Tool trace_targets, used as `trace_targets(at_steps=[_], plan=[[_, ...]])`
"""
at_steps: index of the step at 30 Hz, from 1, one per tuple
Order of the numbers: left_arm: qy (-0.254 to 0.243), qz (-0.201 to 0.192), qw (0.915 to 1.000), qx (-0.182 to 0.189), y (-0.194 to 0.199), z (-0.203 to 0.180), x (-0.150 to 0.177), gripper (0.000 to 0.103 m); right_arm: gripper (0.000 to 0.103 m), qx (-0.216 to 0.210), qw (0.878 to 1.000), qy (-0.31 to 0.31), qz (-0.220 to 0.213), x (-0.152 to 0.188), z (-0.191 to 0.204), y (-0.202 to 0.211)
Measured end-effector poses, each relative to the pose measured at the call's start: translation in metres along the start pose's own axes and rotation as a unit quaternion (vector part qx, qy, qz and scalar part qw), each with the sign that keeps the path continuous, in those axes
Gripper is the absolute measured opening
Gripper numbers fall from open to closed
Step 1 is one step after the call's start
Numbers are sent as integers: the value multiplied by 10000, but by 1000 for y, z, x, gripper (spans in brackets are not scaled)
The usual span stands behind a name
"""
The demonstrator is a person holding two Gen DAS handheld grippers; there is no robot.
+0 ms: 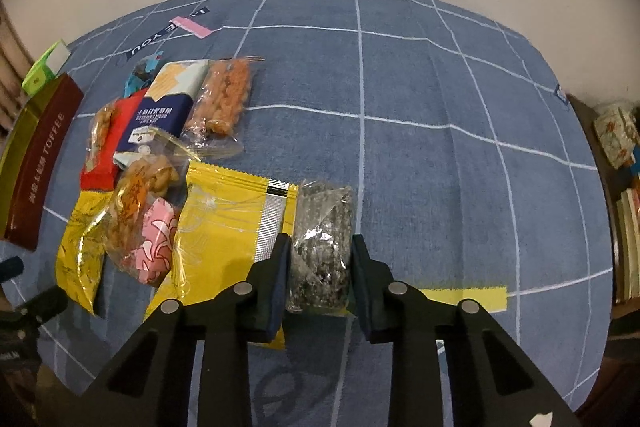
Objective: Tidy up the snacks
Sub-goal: 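Grasp the plain yellow bag with the left gripper while the right holds the seaweed packet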
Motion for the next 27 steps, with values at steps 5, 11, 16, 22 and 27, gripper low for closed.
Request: trace_targets(at_steps=[5, 11, 16, 22, 27], plan=[[92, 18, 9998, 199, -3, -7, -8, 103, 26, 16, 10000, 86, 20, 5, -3, 3], [271, -30, 9993, 260, -9, -14, -26, 103, 25, 16, 9999, 75, 70, 8, -9, 4], [265, 33, 9995, 162, -19, -18, -35, 103, 26, -55, 9999, 37, 112, 9, -8, 4], [190, 157, 9997, -61, -31, -22, -40, 103, 26, -64, 9999, 25, 134, 10, -6, 5], [110, 184, 9997, 108, -36, -27, -44, 86, 26, -84, 9998, -17, 155, 9, -7, 5]])
Point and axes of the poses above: each gripper's, at about its wrist camera, not at the fingertips, and y roughly against the way its jaws point, z to its left, x to its underside, the point moved 6 cm from there along -y, roughly the way its jaws point, and after that the axes turned 15 degrees about -y, right-handed, at the moved point
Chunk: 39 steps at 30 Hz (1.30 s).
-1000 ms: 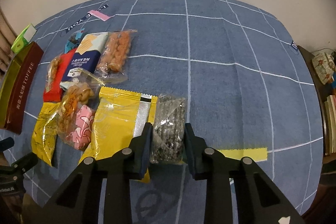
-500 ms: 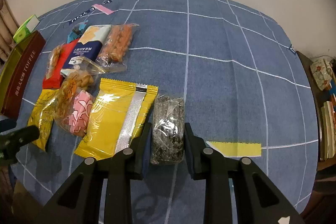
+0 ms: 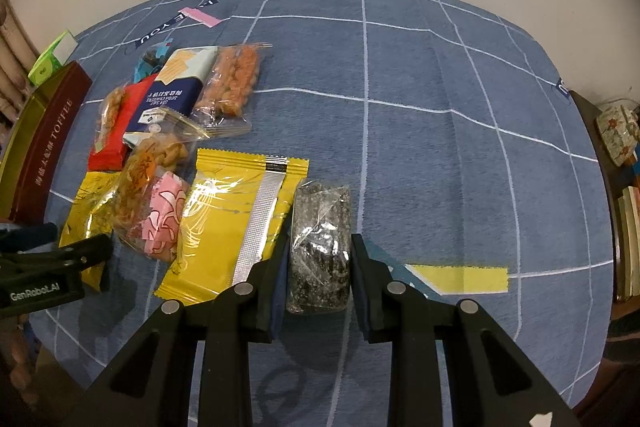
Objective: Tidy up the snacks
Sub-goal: 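Grasp the plain yellow bag with the left gripper while the right holds the seaweed packet, then carry the yellow bag into the gold tin and open the left gripper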
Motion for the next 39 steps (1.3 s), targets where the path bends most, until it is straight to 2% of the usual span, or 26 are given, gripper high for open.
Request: trace_targets(at_steps=[3, 4, 5, 11, 15, 27, 32, 39], plan=[[-141, -39, 9999, 19, 2, -11, -3, 75, 26, 1, 10000, -24, 8, 0, 0, 0], [-179, -84, 9998, 26, 2, -16, -7, 63, 26, 8, 10000, -23, 10, 0, 0, 0], [-239, -122, 9996, 23, 4, -18, -9, 61, 26, 16, 10000, -17, 11, -1, 0, 0], [-414, -129, 9990, 92, 6, -24, -11, 60, 26, 66, 10000, -2, 15, -1, 1, -1], [-555, -179, 9983, 93, 20, -16, 4, 60, 25, 117, 9999, 5, 6, 0, 2, -1], [-748, -376, 9965, 45, 49, 0, 14, 60, 25, 251, 9996, -68, 92, 0, 2, -7], [-763, -657, 9948, -122, 73, 23, 10, 60, 25, 276, 9995, -140, 95, -1, 2, -7], [-420, -851, 9945, -432, 93, 85, 8, 60, 25, 374, 9990, -215, 74, -2, 3, -8]])
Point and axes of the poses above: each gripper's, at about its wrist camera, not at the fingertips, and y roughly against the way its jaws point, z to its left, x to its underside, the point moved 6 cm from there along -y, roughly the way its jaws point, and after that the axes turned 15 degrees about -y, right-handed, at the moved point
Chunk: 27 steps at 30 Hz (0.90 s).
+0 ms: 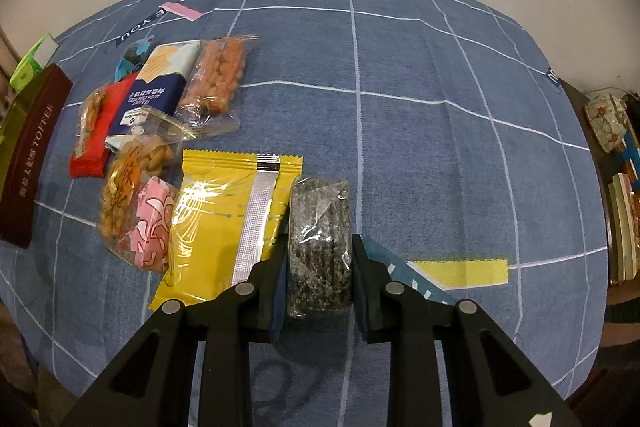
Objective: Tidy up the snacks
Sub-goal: 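Carry the yellow bag into the gold tin and open the left gripper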
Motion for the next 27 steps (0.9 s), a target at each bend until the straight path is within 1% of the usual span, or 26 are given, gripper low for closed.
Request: trace_targets(at_steps=[3, 7, 11, 14, 19, 23, 27], plan=[[216, 36, 9997, -148, -1, 34, 4, 60, 25, 36, 10000, -51, -15, 0, 0, 0], [518, 211, 9978, -361, -13, 76, 16, 60, 24, 137, 9999, -75, -58, -2, 2, 2], [627, 413, 9961, -465, -31, 101, 28, 60, 24, 231, 9996, -78, -170, -5, 3, 9], [641, 577, 9952, -470, -47, 112, 36, 60, 24, 282, 9992, -73, -280, -10, 7, 17], [611, 700, 9949, -398, -63, 117, 44, 60, 24, 180, 9988, -3, -445, -17, 23, 37], [607, 753, 9947, -357, -69, 121, 50, 60, 24, -18, 9983, 187, -554, -19, 52, 54], [595, 791, 9944, -370, -74, 127, 57, 60, 24, -300, 9965, 456, -635, -15, 93, 69]])
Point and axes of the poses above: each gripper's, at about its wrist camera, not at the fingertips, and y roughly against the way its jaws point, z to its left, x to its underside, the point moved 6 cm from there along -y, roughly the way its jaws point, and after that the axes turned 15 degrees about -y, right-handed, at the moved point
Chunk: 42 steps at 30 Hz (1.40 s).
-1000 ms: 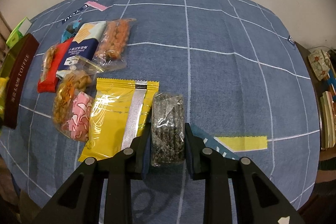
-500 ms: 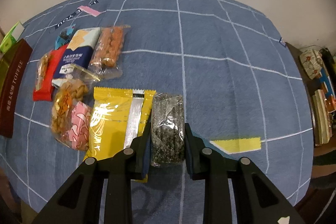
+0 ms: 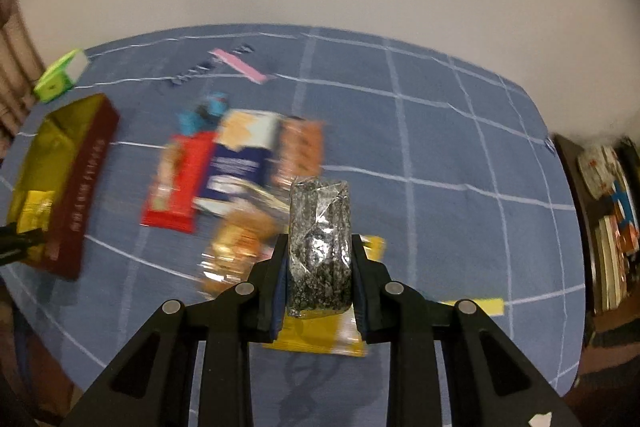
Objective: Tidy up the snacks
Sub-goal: 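Carry the yellow bag into the gold tin and open the left gripper, then lower the seaweed packet into the tin beside the yellow bag, open right gripper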
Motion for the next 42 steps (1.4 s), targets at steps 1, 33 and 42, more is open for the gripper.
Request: trace_targets(at_steps=[1, 33, 42], plan=[[-5, 15, 10000, -3, -2, 2, 1, 60, 24, -109, 9999, 57, 2, 0, 13, 2], [132, -197, 9995, 215, -3, 26, 4, 66, 24, -1311, 9840, 1117, 461, 45, 222, -2], [217, -657, 9967, 434, 32, 29, 15, 70, 24, -1232, 9849, 1117, 487, 48, 228, -4]])
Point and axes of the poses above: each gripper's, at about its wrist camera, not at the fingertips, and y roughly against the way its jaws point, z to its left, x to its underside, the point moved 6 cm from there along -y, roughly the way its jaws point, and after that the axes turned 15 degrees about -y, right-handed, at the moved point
